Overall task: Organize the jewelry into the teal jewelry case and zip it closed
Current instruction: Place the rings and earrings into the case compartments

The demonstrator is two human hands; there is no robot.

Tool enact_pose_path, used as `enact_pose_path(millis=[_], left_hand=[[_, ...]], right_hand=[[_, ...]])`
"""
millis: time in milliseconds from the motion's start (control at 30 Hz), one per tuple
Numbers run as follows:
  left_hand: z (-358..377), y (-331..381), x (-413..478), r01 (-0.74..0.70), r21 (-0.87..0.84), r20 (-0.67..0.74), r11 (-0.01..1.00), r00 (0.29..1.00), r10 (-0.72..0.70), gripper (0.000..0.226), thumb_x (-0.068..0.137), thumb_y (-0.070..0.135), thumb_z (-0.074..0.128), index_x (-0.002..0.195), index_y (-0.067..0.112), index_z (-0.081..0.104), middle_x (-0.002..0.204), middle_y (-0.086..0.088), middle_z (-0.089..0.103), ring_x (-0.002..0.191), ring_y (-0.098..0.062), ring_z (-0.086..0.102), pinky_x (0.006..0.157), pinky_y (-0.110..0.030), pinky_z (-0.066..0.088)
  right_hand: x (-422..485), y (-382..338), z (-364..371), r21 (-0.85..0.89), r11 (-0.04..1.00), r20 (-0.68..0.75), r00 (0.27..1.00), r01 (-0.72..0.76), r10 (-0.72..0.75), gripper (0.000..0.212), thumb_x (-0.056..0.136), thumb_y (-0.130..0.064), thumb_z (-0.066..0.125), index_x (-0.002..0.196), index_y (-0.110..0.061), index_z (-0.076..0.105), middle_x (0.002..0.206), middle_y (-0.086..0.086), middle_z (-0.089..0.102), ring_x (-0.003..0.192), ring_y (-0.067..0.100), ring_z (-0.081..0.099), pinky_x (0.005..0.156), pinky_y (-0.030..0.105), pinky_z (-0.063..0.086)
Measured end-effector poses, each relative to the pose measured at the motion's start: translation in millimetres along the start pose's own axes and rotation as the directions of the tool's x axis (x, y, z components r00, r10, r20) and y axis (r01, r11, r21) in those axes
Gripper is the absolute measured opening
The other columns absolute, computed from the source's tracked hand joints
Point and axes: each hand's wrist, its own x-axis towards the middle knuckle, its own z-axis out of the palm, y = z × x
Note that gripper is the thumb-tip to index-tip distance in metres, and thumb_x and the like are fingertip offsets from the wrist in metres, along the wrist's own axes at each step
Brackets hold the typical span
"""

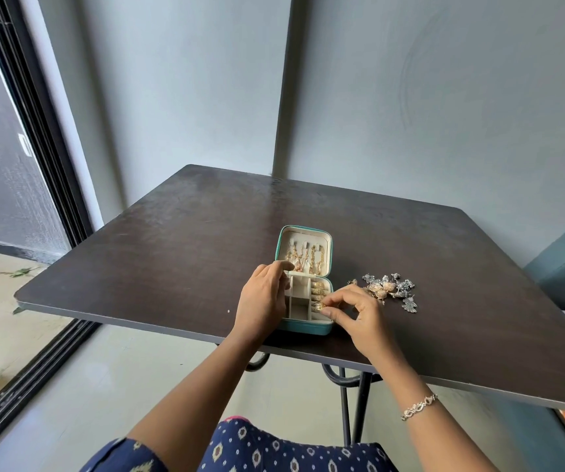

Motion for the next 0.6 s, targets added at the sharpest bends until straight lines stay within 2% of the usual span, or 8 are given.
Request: enact_pose_path(millis=[200, 367, 600], left_hand=[[-0.2, 0.0, -0.5, 0.0, 0.004, -0.001, 1.0, 1.0, 0.0, 0.026, 0.092, 0.011, 0.047, 0.116, 0.008, 0.055, 0.111, -0.011, 0.062, 0.101, -0.021, 0.056, 0.076, -0.016, 0.033], [-0.1, 0.3, -0.1, 0.0, 0.005, 0.004, 1.0, 1.0, 0.0, 0.025, 0.092, 0.012, 0.048, 0.116, 0.009, 0.055, 0.111, -0.01, 0.062, 0.099, -0.021, 0.056, 0.076, -0.018, 0.035], [-0.5, 1.4, 0.1, 0.004, 0.003, 0.006, 1.0, 1.0, -0.004, 0.025, 0.093, 0.013, 0.047, 0.116, 0.009, 0.056, 0.112, -0.009, 0.062, 0.102, -0.02, 0.056, 0.077, -0.016, 0.034]], right_hand=[[3.1, -3.9, -3.5, -0.02, 0.998, 0.04, 0.997, -0.058, 0.059, 0.016, 0.074, -0.009, 0.074, 0.081, -0.023, 0.069, 0.08, -0.012, 0.06, 0.081, 0.013, 0.057, 0.072, 0.015, 0.044], [5.2, -8.8, -9.4, -0.083, 0.996, 0.08, 0.996, -0.022, 0.028, 0.023, 0.075, -0.007, 0.072, 0.084, -0.028, 0.066, 0.081, -0.011, 0.058, 0.084, 0.014, 0.056, 0.077, 0.027, 0.046], [4.5, -11.9, -10.5, -0.137, 0.99, 0.088, 0.996, -0.012, 0.024, 0.012, 0.076, -0.008, 0.071, 0.079, -0.02, 0.071, 0.083, -0.014, 0.057, 0.087, 0.014, 0.055, 0.077, 0.024, 0.043]])
